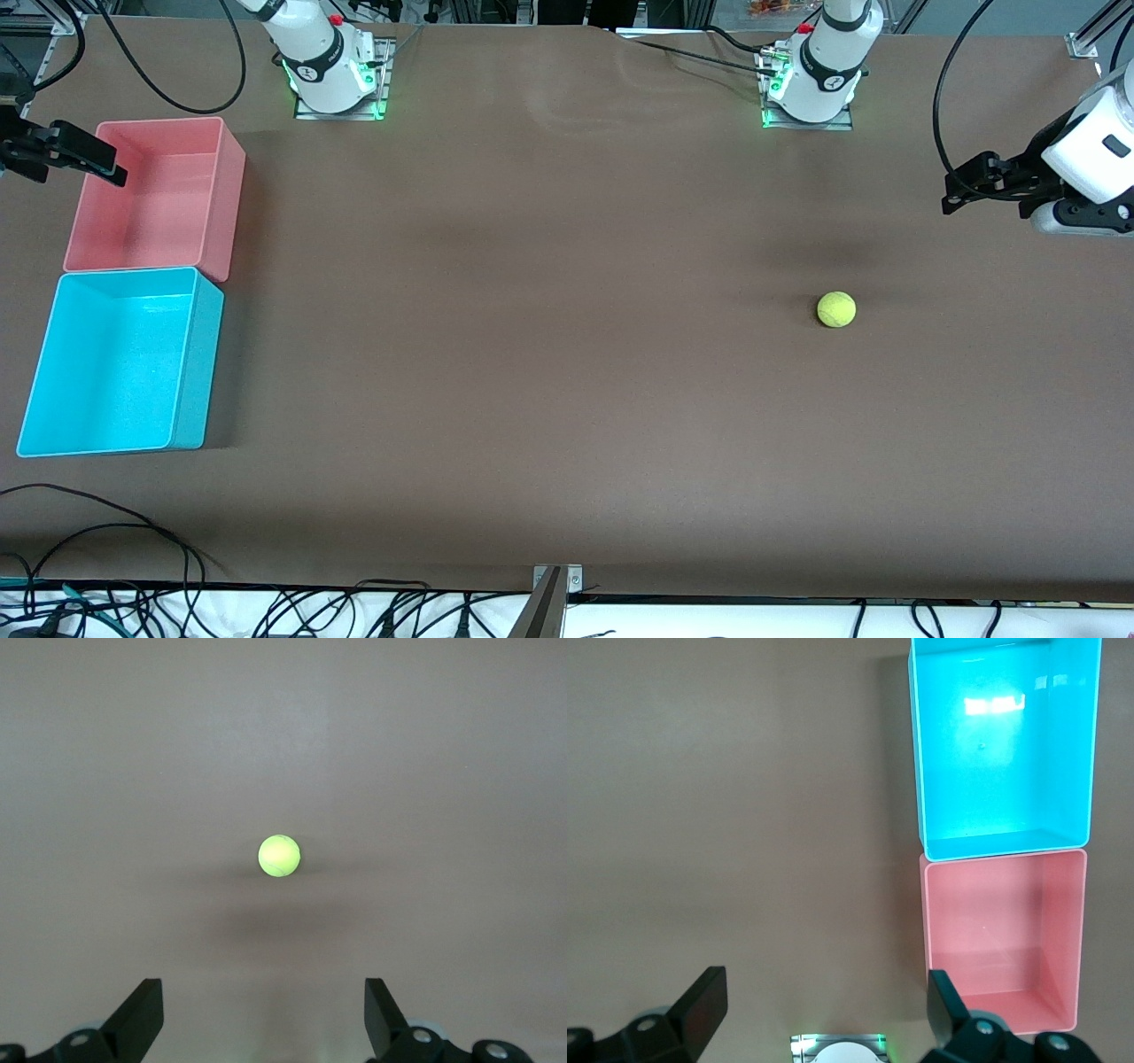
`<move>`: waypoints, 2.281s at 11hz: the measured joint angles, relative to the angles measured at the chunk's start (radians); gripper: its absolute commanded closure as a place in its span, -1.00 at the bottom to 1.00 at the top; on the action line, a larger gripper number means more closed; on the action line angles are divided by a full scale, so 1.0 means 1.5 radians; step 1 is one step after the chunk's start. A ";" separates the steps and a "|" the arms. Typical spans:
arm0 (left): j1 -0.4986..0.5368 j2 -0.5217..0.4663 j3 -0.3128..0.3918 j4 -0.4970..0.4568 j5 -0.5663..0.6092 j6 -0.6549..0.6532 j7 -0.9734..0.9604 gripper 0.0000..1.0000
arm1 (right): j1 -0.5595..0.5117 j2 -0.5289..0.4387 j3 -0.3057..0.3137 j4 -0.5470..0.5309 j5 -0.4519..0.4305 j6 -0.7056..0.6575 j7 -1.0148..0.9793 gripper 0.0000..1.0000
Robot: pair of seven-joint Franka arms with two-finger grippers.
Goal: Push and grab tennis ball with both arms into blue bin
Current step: 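Move the left gripper down and toward the tennis ball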
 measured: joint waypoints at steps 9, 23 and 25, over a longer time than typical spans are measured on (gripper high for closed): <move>0.029 0.005 0.005 -0.019 0.000 0.049 0.000 -1.00 | 0.000 0.000 -0.007 0.011 0.000 -0.004 0.000 -1.00; 0.030 0.027 0.005 -0.224 0.000 0.254 0.000 -1.00 | 0.000 0.000 -0.007 0.013 0.000 -0.005 0.000 -1.00; 0.030 0.027 0.005 -0.266 0.000 0.297 0.000 -1.00 | 0.000 0.000 -0.007 0.014 0.000 -0.005 0.000 -1.00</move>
